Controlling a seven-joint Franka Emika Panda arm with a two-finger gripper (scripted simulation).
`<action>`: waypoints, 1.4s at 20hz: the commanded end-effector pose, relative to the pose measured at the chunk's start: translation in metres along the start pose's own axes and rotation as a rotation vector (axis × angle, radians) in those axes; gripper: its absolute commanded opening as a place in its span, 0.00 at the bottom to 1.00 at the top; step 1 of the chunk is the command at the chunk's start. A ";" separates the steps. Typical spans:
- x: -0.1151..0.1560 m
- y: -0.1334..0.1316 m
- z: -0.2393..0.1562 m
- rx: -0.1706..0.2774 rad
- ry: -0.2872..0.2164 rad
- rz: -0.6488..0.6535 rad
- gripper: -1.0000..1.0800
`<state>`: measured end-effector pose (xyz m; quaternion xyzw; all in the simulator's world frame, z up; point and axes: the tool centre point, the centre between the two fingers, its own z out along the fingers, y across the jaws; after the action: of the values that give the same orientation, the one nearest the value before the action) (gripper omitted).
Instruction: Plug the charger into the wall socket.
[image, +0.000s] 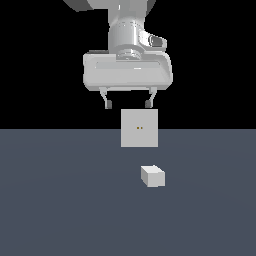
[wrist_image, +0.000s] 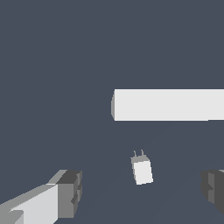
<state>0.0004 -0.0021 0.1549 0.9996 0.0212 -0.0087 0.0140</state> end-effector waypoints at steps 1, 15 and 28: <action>0.000 0.000 0.000 0.000 0.000 0.000 0.96; -0.012 0.005 0.011 0.007 0.060 -0.022 0.96; -0.038 0.018 0.040 0.023 0.205 -0.073 0.96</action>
<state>-0.0347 -0.0205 0.1194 0.9949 0.0558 0.0837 0.0008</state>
